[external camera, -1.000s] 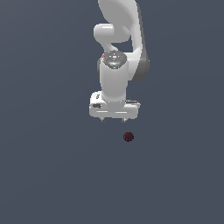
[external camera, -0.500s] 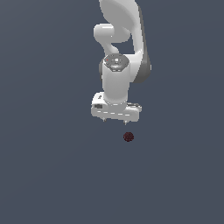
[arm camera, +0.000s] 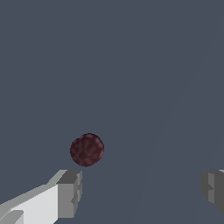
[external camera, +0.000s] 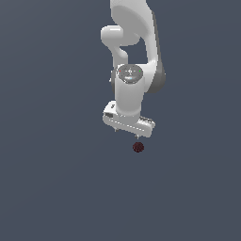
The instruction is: Pick up the object and move it to a goal position.
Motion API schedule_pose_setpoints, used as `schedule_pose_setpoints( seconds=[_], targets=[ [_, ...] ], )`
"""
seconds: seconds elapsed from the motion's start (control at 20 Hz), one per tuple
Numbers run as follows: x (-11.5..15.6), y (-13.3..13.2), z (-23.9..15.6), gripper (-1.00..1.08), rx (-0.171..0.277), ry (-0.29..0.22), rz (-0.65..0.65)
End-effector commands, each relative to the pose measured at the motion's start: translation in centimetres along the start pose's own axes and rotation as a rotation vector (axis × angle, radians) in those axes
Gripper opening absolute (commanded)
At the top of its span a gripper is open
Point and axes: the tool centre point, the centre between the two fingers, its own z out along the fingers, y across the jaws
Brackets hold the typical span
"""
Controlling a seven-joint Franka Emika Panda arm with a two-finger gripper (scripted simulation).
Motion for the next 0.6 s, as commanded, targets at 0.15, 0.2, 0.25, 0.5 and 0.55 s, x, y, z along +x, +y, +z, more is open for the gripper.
schedule_pose_setpoints(
  seconds=[0.15, 0.2, 0.25, 0.5, 0.55],
  targets=[
    [-0.2, -0.9, 1.0, 1.0, 0.001, -0.003, 0.139],
    [-0.2, -1.1, 1.2, 1.0, 0.001, -0.004, 0.164],
    [-0.3, -1.2, 1.4, 1.0, 0.001, -0.004, 0.189],
    [-0.5, -2.0, 2.3, 1.0, 0.0, -0.007, 0.314],
    [-0.5, -2.2, 2.4, 1.0, 0.0, -0.007, 0.339]
  ],
)
